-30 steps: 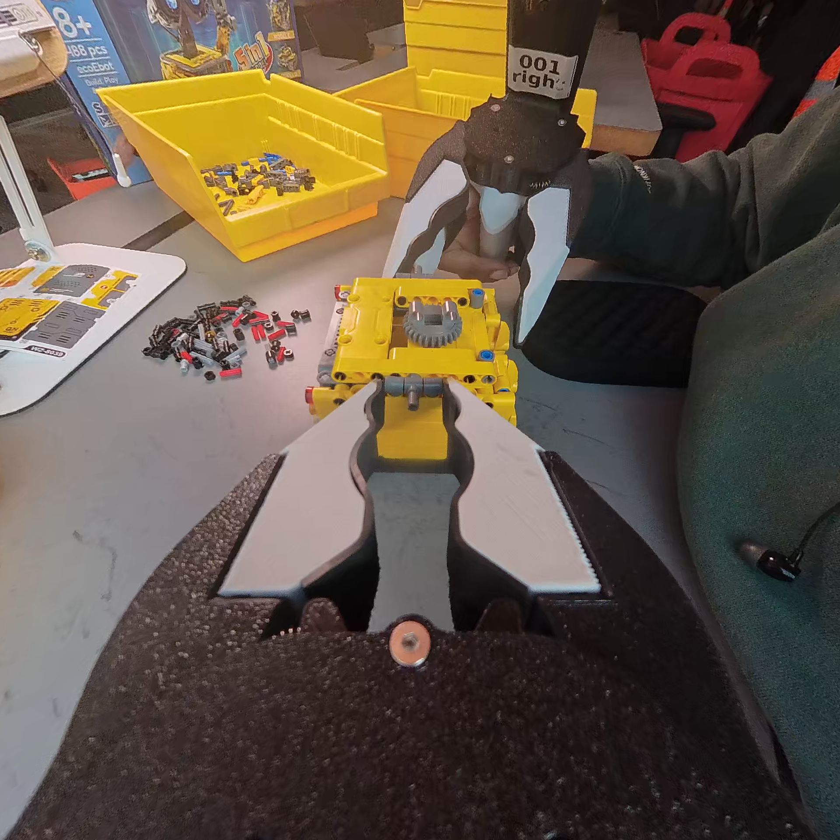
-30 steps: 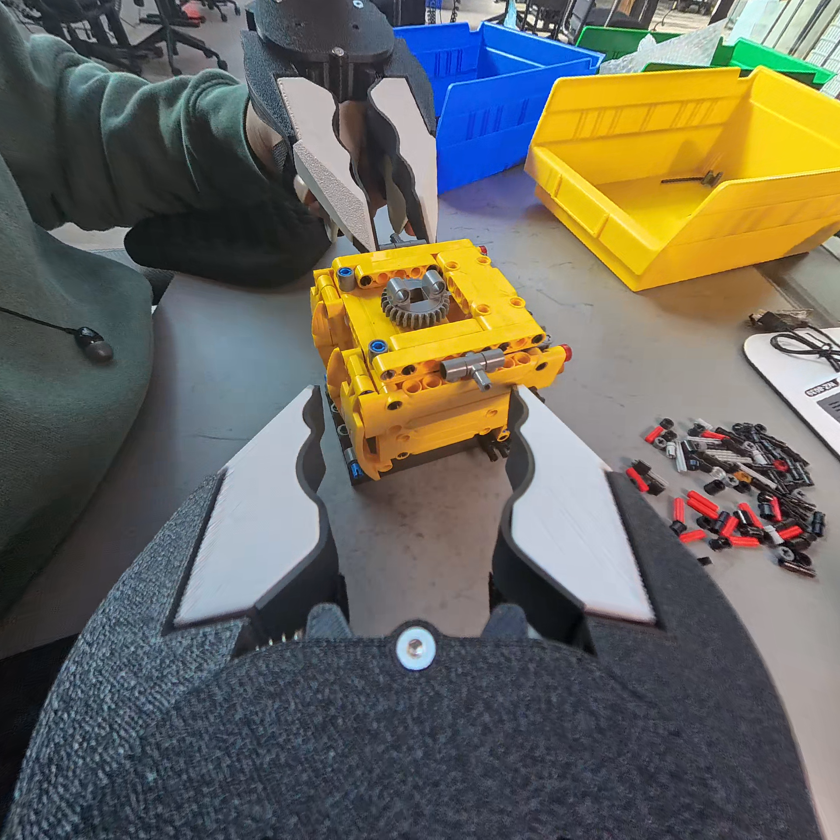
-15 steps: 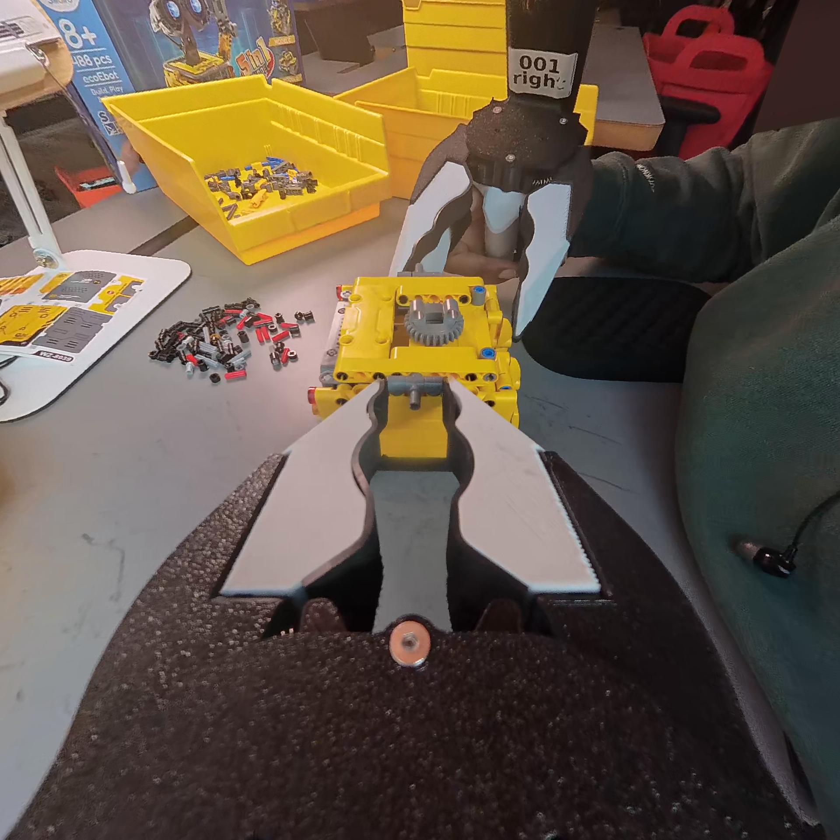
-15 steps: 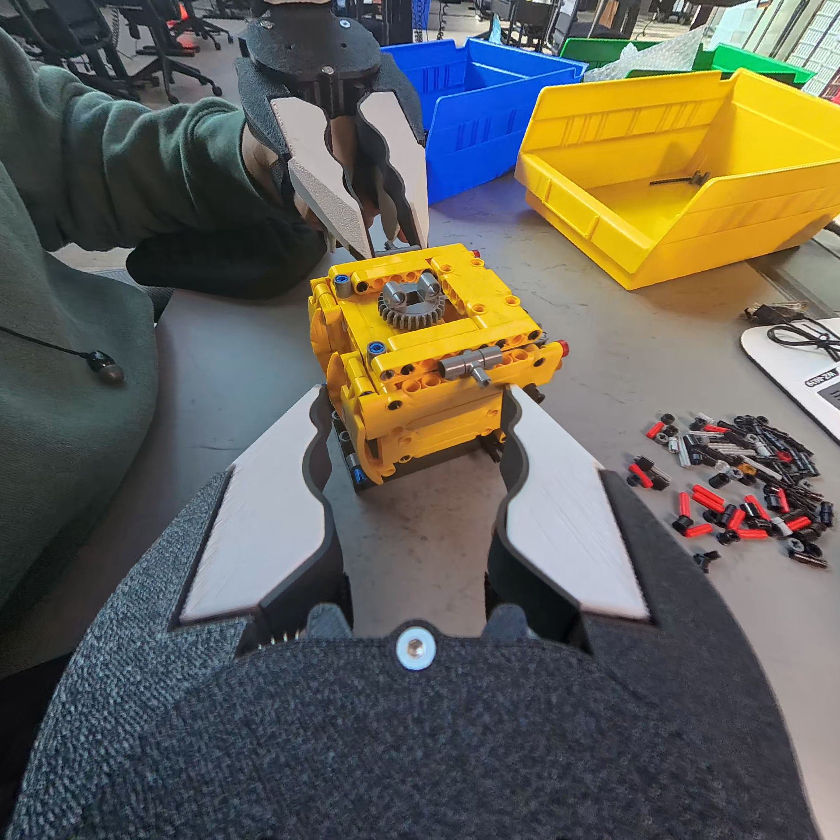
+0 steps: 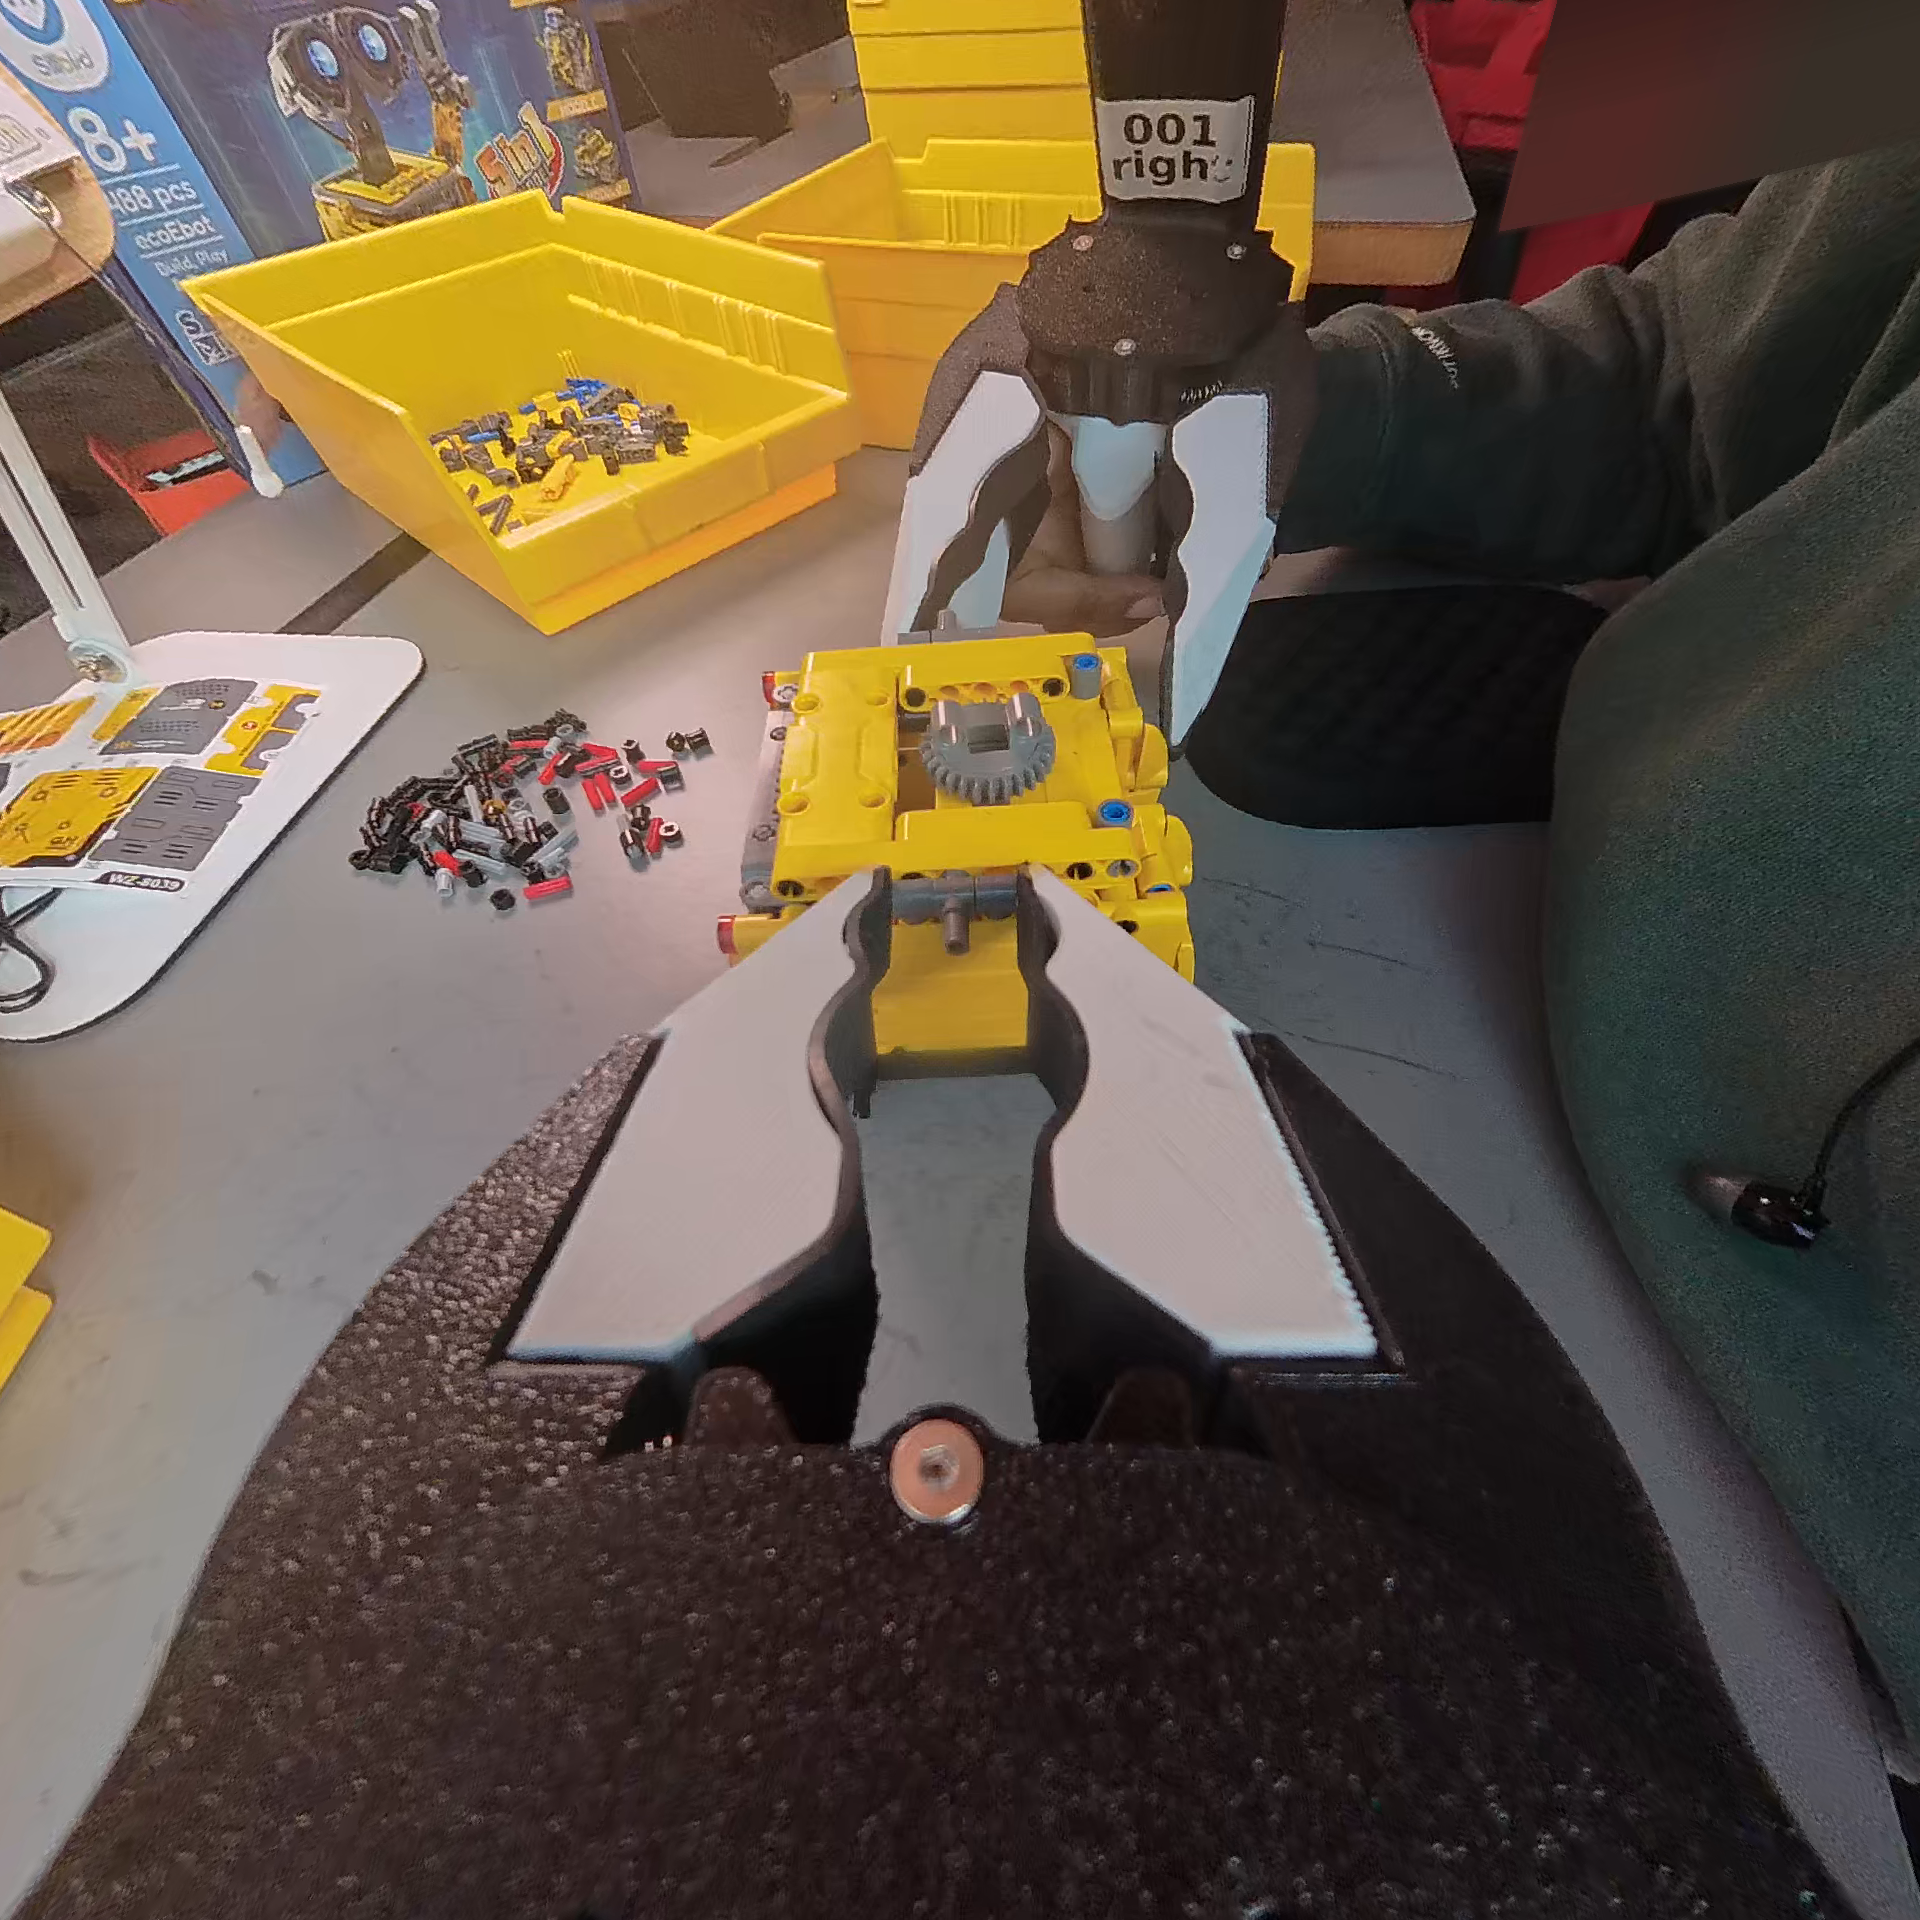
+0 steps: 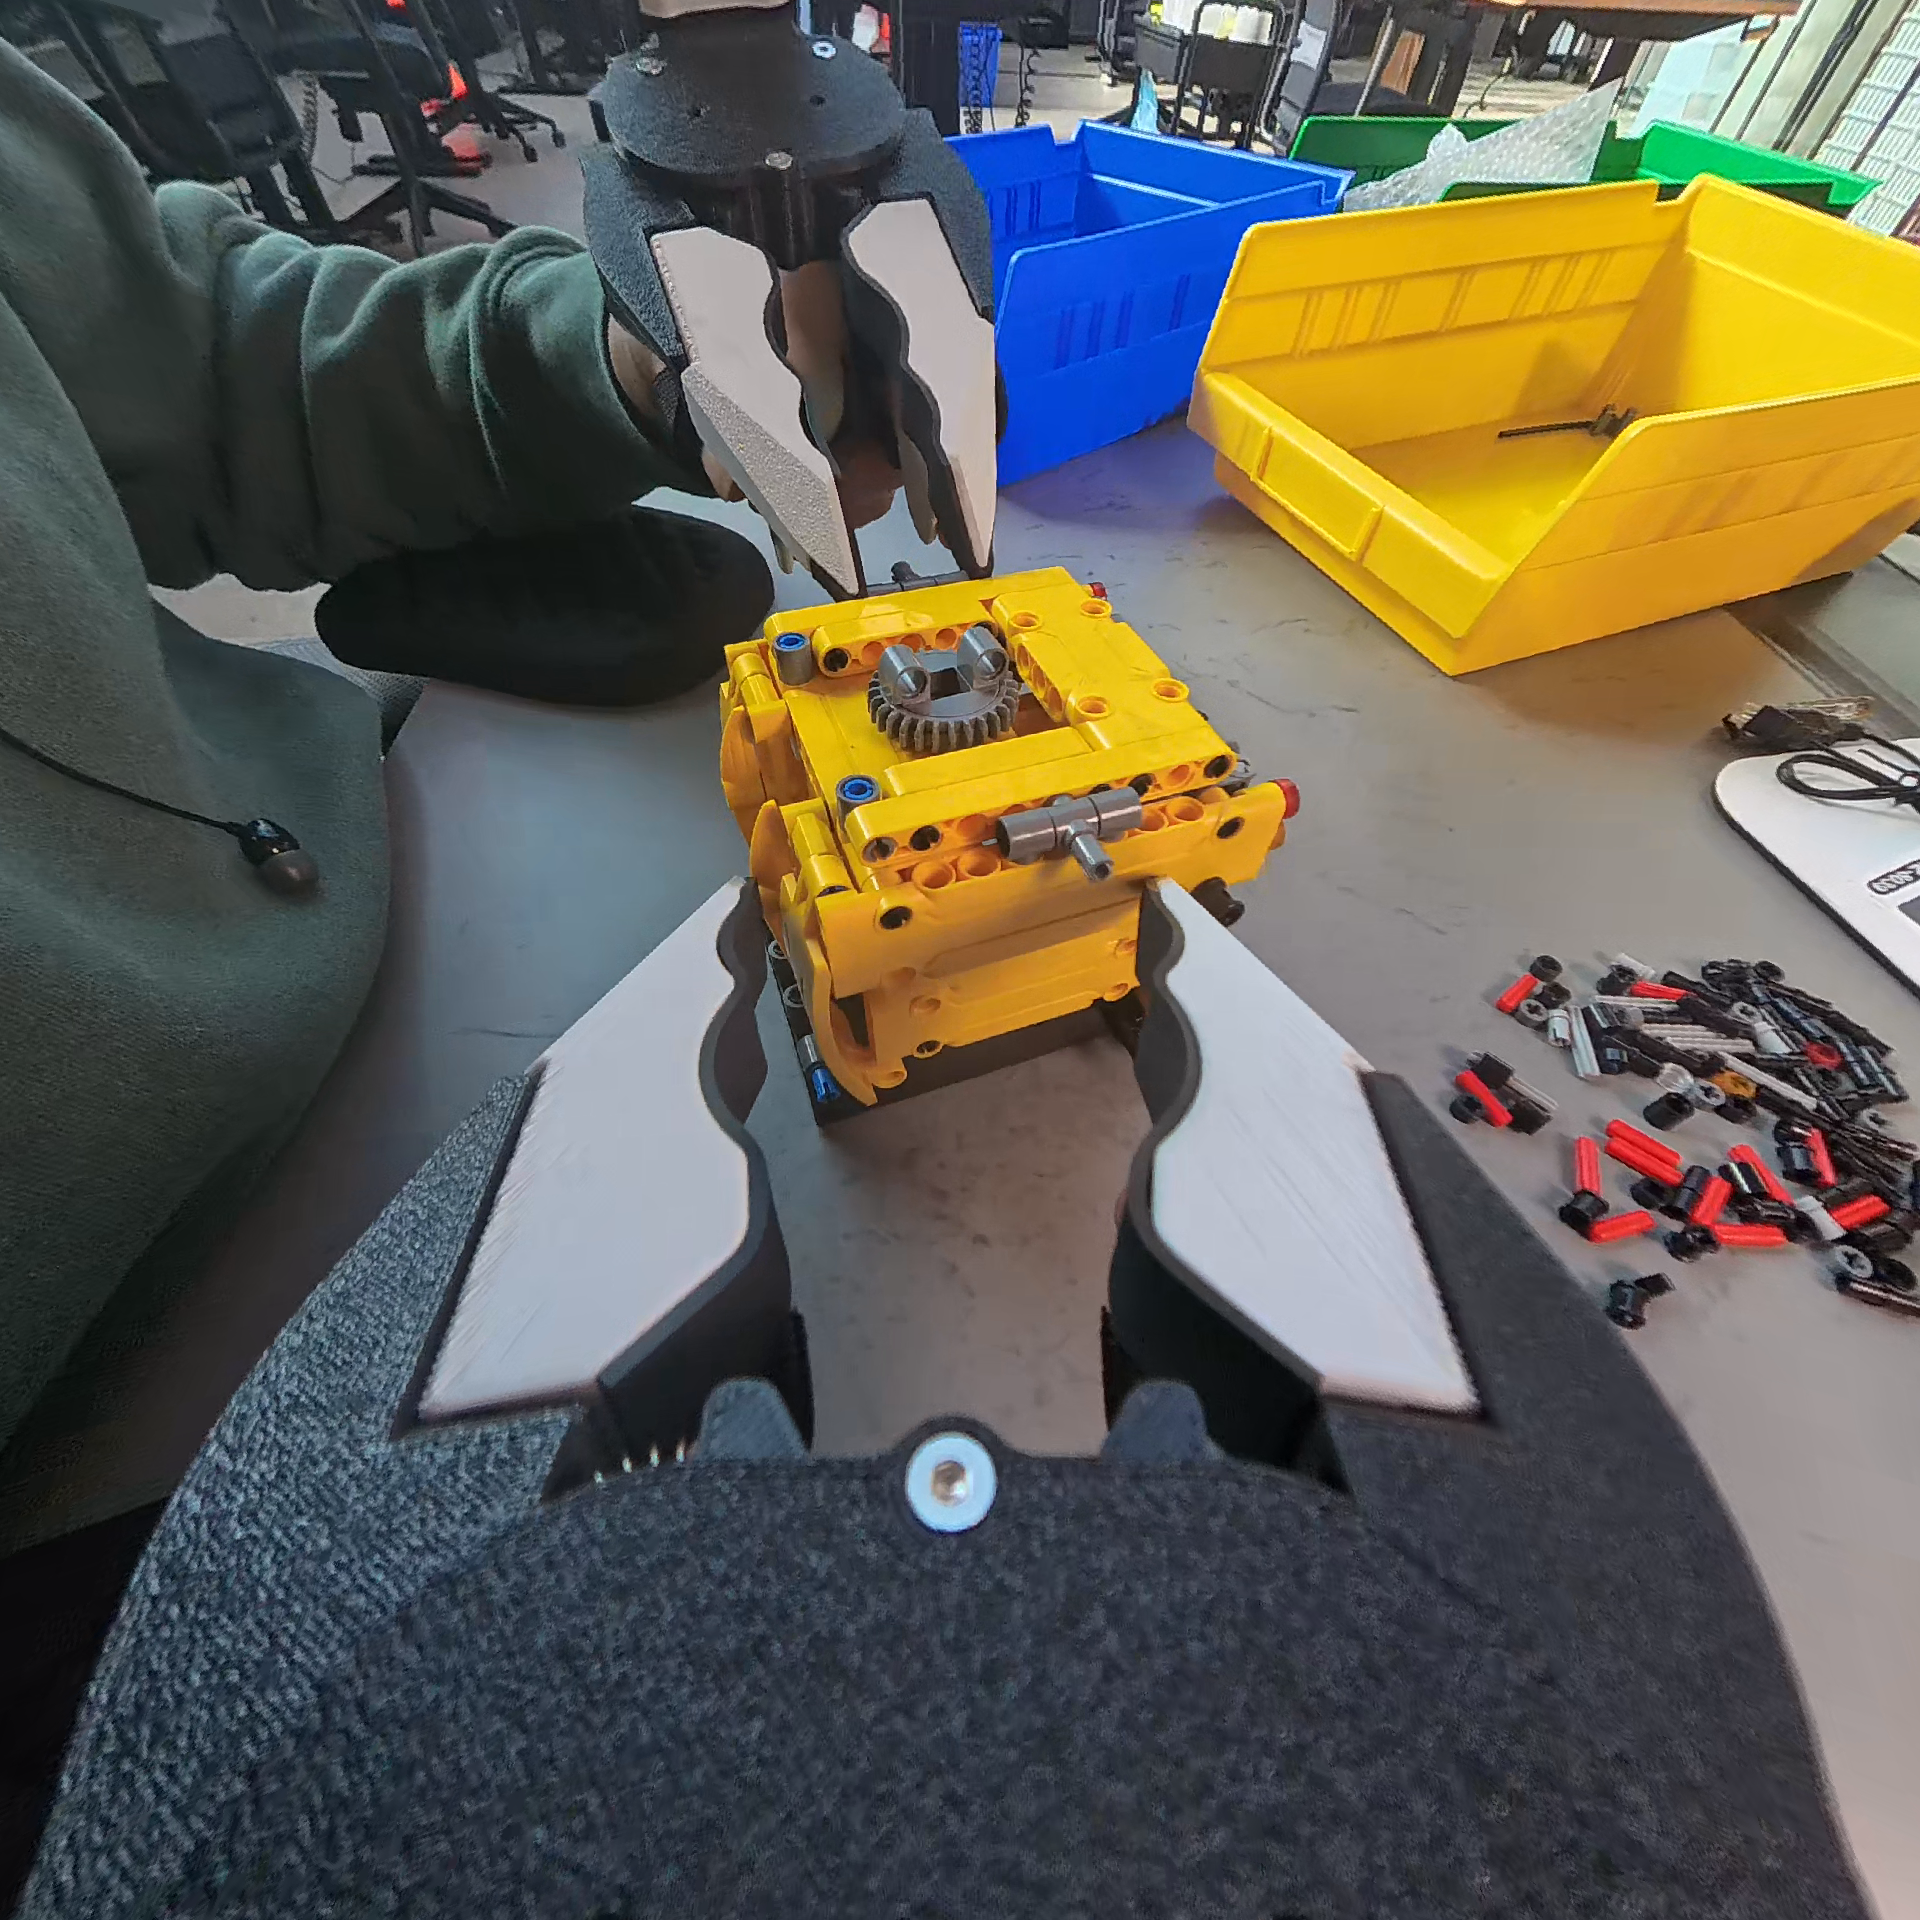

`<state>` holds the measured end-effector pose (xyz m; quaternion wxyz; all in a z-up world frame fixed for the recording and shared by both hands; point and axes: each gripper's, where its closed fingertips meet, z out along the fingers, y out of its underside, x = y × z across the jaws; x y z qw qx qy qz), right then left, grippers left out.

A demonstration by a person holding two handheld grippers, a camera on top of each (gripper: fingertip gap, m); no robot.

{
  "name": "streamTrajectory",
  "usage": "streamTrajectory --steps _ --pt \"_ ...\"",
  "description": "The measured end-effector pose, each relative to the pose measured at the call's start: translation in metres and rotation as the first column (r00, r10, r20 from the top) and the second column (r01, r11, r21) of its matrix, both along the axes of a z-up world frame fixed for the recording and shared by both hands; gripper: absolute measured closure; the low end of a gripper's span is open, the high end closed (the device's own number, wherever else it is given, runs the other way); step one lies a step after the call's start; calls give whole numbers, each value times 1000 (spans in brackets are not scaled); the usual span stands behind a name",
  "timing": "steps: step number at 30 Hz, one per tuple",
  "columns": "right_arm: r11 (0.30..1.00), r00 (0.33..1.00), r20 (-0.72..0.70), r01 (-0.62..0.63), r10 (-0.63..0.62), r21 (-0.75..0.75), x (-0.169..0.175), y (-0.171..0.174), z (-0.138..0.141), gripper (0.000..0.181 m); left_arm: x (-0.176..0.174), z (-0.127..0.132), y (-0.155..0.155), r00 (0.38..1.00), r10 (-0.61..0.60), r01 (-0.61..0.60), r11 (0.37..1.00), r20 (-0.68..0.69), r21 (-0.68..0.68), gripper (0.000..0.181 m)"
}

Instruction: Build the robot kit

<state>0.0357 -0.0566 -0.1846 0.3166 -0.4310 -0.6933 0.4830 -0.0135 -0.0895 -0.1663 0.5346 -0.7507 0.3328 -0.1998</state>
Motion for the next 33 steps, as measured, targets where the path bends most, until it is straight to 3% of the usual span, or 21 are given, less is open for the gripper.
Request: streamTrajectory --steps 3,8,18,23,33 --pt "1000 1000 0 -19 19 -13 2 0 2 114 -1 0 -1 1000 -18 18 1000 3 -8 158" --pt "986 998 -46 -49 43 -160 6 14 22 130 -1 0 -2 999 -39 39 999 25 -9 158" --pt "979 987 2 -160 162 -128 1 13 18 157 2 0 1 994 -104 105 994 24 -19 158" --pt "968 973 4 -228 229 -109 0 12 18 158 2 0 2 993 -112 113 993 24 -21 158" --pt "967 970 -27 -243 241 -72 2 11 18 159 3 1 1 991 -121 122 992 57 -11 159"
